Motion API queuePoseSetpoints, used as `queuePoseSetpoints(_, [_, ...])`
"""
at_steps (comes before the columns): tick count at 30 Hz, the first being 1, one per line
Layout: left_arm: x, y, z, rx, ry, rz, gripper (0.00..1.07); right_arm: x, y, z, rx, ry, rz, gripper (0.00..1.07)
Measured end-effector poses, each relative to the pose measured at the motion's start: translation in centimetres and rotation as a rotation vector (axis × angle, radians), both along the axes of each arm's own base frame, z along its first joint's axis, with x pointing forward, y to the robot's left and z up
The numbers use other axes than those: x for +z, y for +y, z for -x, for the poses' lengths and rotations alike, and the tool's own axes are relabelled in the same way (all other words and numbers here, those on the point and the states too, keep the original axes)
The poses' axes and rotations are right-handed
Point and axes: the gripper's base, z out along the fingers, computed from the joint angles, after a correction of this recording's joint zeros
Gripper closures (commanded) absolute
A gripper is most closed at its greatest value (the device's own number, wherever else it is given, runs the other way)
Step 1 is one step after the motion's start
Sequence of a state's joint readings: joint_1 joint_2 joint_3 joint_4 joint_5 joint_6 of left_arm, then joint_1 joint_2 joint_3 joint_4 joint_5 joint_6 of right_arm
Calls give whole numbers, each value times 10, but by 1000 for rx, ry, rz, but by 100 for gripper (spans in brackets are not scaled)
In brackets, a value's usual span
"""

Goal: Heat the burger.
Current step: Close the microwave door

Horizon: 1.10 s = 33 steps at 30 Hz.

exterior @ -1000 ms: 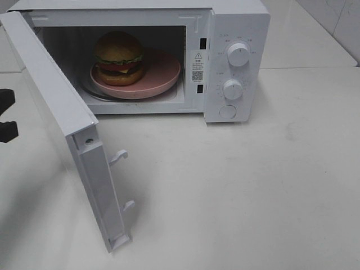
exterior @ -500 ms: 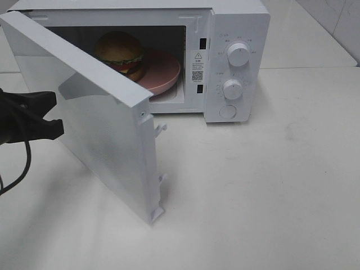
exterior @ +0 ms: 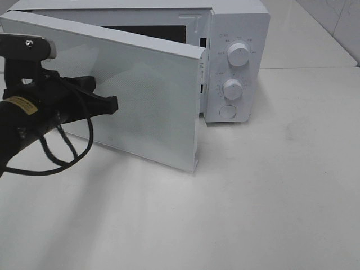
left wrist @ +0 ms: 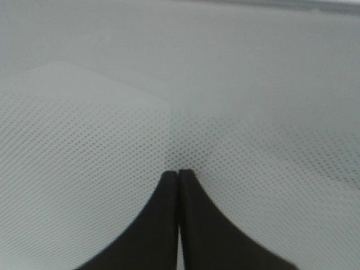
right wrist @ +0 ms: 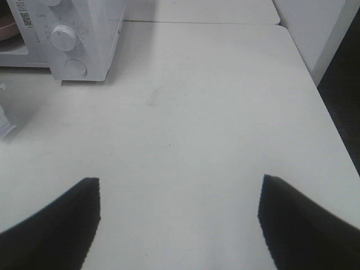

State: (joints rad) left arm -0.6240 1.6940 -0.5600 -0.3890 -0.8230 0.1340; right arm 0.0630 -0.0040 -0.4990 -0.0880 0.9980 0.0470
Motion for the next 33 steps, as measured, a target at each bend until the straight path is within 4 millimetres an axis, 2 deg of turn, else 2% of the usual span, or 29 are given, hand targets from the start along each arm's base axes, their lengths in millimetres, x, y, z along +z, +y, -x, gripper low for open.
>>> queuePoseSetpoints(4, [0,-11,-8,14,-2,22,107,0,0,0,0,0,0,32])
queuePoseSetpoints(6, [0,-25,-18,37,-7,34,107,0,0,0,0,0,0,32])
queuePoseSetpoints(9, [0,-28,-21,47,-9,34,107,0,0,0,0,0,0,32])
queuePoseSetpoints(11, [1,-39,-31,78,-20,26,107,0,0,0,0,0,0,32])
queuePoseSetpoints(14, [2,-42,-34,84,-23,28,107,0,0,0,0,0,0,32])
queuePoseSetpoints(19, [2,-58,-51,94,-29,39,107,0,0,0,0,0,0,32])
queuePoseSetpoints(25, [-1,-69,-54,75,0,34,107,0,0,0,0,0,0,32])
queuePoseSetpoints(33, [-4,-87,-70,61,37,21,107,0,0,0,0,0,0,32])
